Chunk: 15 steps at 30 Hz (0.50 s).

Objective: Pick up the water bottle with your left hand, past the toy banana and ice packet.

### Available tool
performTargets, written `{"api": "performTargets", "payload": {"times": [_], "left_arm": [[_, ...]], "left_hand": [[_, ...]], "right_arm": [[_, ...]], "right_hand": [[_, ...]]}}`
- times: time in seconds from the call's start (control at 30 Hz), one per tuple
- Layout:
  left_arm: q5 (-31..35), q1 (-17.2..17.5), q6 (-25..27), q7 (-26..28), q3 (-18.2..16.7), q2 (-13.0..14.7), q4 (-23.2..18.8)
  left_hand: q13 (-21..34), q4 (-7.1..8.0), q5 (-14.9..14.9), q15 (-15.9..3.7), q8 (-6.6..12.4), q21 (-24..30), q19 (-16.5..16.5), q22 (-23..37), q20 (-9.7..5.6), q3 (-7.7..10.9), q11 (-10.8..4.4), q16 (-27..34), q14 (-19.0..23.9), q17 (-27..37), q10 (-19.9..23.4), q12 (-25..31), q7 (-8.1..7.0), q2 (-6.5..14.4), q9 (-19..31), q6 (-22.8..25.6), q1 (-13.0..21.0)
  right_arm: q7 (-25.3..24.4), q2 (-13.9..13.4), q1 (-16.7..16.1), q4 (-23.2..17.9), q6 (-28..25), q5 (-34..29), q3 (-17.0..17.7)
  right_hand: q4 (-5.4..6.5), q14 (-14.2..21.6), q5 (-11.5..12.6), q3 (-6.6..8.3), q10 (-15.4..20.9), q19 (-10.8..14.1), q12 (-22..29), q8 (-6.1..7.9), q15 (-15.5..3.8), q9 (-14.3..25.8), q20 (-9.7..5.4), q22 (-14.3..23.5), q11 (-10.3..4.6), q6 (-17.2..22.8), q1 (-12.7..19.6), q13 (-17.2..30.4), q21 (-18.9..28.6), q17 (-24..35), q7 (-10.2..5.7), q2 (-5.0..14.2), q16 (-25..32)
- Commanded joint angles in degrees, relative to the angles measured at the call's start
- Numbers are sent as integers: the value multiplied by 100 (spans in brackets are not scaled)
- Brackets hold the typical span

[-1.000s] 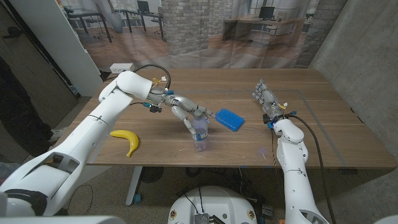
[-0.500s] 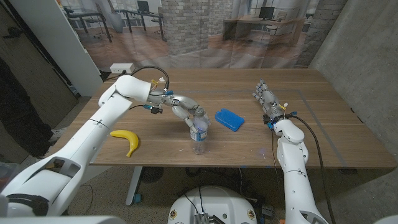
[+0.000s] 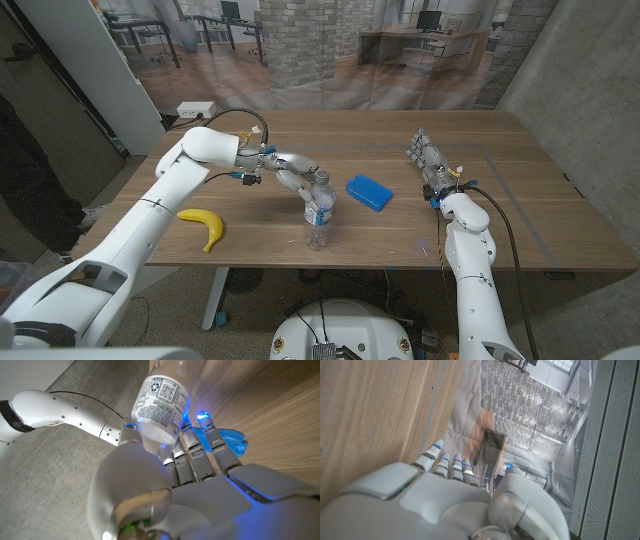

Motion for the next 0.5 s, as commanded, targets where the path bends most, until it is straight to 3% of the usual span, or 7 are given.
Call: {"api": "performTargets", "payload": {"times": [0.03,0.5], "left_arm": [[-109,188,-79,371,-249,-42,-107],[-217,330,-67,603,-444,-66,-259]], "left_hand": [[32,-21,-38,-506,-23,56,37,14,16,51,-293,-49,162,29,379,-51,-5,320,11,71,313],[37,-12,-111,-502,-62,96,12,13,14,86,-315,-102,180,32,401,-99,-23,319,16,114,307]], "right_arm": [[5,13,-54,-55,20,17,-14],[14,16,-106,-90,41,64,3]], "right_hand": [[25,11,39,-1,-2,50,39,35,49,19,32,31,25,21,-47,15,35,9,81,-6,17],[18,10,46,0,0,49,39,34,51,18,31,31,29,20,-53,14,34,5,82,-7,13]]}}
